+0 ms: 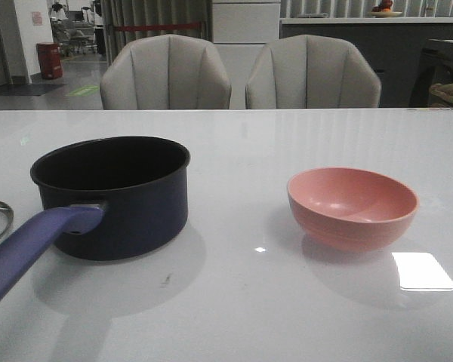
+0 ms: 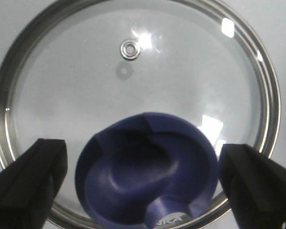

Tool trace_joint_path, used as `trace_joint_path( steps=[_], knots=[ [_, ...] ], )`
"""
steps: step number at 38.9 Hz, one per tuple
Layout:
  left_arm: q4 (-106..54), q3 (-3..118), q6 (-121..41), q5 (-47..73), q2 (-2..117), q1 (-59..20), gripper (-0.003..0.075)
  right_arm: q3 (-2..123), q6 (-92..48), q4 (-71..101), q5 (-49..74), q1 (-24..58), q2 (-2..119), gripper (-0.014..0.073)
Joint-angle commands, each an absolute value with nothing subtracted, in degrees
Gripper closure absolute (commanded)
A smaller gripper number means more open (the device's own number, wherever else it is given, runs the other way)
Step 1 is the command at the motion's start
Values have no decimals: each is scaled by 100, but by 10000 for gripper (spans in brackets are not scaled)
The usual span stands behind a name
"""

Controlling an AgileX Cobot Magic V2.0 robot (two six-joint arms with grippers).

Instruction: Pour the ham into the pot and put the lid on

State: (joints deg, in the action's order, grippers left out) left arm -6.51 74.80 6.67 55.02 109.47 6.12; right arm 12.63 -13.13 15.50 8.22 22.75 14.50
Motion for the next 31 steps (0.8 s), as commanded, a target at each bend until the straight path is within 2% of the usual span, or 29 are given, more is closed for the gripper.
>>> trace_joint_path(
  steps=[1,4,7,13,17,19,31],
  knots=[
    [-722,7633,675,5470,10667,616,64,1430,-1372,1589,405,2275,1478,424],
    [-722,7633,675,5470,10667,616,73,1430,-1372,1589,405,2275,1478,424],
    [-722,7633,675,5470,10667,616,122,1430,-1372,1589,405,2275,1478,424],
    [-722,7633,675,5462,10667,616,349,1430,-1372,1589,405,2275,1478,424],
    [-722,7685,675,5462,10667,616,461,1430,-1372,1589,405,2275,1478,424],
    [-722,7734,675,5492,10667,616,492,1430,-1372,1589,405,2275,1478,424],
    [-722,8023,675,5732,10667,616,503,1430,-1372,1589,405,2275,1478,424]
  ],
)
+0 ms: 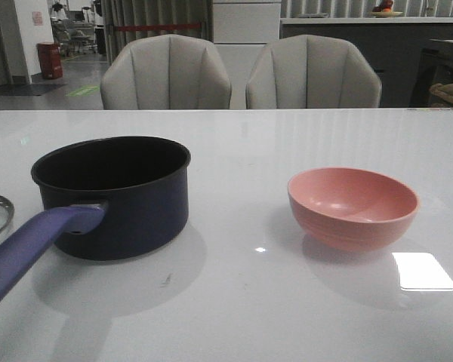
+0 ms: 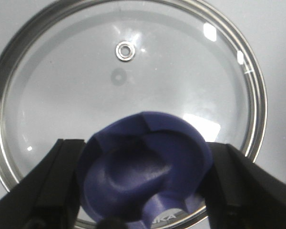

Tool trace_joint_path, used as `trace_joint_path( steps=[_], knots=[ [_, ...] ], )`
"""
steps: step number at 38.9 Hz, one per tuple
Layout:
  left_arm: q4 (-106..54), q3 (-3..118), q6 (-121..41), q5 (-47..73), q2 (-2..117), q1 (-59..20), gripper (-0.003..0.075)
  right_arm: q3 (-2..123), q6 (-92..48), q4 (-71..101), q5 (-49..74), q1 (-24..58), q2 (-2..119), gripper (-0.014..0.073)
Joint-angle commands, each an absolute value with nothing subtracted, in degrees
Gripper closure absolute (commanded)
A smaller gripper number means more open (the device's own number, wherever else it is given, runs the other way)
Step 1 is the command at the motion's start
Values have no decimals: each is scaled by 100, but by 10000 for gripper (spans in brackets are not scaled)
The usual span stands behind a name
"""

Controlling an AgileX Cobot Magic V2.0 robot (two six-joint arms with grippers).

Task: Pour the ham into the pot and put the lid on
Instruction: 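Grasp the glass lid knob with the left gripper and lift it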

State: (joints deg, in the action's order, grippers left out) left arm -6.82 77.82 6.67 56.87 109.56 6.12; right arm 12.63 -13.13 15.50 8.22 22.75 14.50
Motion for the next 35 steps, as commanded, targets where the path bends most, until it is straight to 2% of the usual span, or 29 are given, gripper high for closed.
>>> trace_joint_path(
  steps=[1,24,35],
  knots=[
    [-722,8034,675,5747,10667,616,503,1430,-1372,1589,405,2275,1478,424],
    [-722,8878,513,6227,10404,616,504,1430,-1372,1589,405,2275,1478,424],
    [-733,9450,258,6473,10177,286,504,1430,-1372,1589,405,2275,1478,424]
  ],
)
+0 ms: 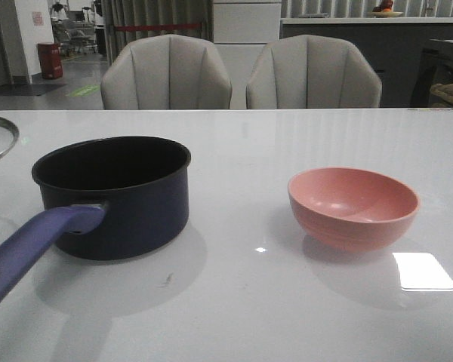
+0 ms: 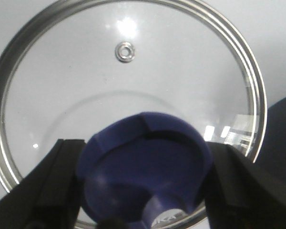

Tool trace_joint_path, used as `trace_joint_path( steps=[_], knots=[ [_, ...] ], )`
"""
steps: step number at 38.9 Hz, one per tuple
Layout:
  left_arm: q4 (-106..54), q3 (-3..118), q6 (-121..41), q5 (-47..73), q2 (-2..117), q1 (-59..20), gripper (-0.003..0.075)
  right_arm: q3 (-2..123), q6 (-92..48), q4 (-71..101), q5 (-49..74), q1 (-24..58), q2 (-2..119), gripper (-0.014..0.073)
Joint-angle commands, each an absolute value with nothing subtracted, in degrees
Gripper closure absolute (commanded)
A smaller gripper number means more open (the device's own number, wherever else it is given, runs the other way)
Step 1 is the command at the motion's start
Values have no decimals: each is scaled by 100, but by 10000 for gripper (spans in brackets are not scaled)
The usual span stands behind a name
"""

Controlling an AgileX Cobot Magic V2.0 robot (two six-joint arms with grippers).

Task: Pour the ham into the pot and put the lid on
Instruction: 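Grasp the glass lid knob with the left gripper and lift it, then lower the glass lid onto the pot opening with the left gripper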

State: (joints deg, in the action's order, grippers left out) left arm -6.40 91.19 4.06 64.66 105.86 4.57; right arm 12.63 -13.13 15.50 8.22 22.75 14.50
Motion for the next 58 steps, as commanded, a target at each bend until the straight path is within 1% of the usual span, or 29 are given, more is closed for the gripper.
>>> trace_joint_path(
  steps=[1,6,16,26,33,58],
  knots=[
    [-733,9491,201,6518,10165,230,504,1430,-1372,1589,405,2275,1478,424],
    [-733,9726,189,6624,10131,-159,504,1430,-1372,1589,405,2275,1478,424],
    [-723,10192,166,6672,10131,-1188,517,1430,-1372,1589,405,2275,1478,424],
    [-636,10234,58,6829,10457,-1909,517,1430,-1372,1589,405,2275,1478,424],
    [-624,10286,58,7182,10732,-2003,517,1430,-1372,1589,405,2275,1478,424],
    [-960,10297,58,6850,10744,-2025,517,1430,-1372,1589,405,2275,1478,424]
  ],
)
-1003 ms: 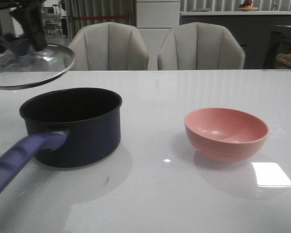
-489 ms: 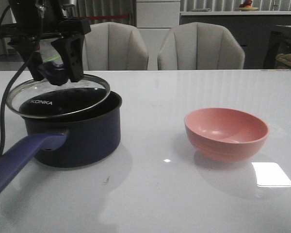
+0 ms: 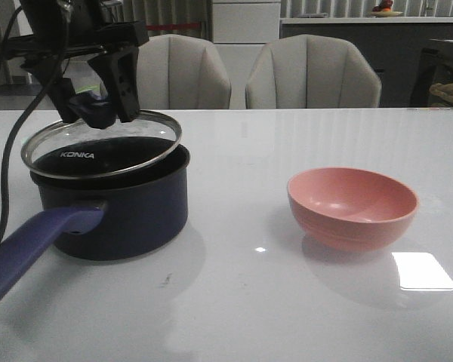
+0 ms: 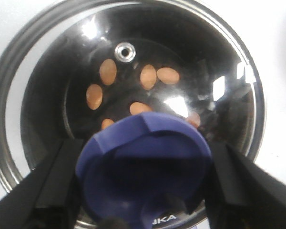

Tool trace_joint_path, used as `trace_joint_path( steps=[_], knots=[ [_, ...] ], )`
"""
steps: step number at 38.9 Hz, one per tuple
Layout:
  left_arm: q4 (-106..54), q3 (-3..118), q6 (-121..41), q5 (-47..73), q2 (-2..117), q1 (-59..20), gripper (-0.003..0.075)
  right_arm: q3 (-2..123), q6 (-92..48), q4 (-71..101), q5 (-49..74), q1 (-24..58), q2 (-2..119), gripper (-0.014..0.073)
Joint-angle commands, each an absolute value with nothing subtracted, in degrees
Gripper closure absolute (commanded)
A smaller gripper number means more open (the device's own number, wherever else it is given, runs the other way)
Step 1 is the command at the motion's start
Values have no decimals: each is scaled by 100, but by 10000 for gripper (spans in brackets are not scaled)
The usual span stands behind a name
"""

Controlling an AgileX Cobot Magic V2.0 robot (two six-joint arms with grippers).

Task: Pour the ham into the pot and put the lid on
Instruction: 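Lower the glass lid onto the pot opening with the left gripper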

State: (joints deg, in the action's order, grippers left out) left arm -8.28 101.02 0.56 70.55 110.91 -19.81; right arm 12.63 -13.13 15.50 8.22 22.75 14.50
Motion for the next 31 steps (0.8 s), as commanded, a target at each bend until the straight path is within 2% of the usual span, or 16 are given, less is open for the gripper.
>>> trace_joint_path(
  steps=[1,31],
  knots=[
    [-960,10297,58,6850,10744,-2025,517,1430,-1372,1589,405,2275,1478,424],
    [-1030,10297,58,6993,11140,-2025,512,1430,-1372,1589,405,2275,1478,424]
  ],
)
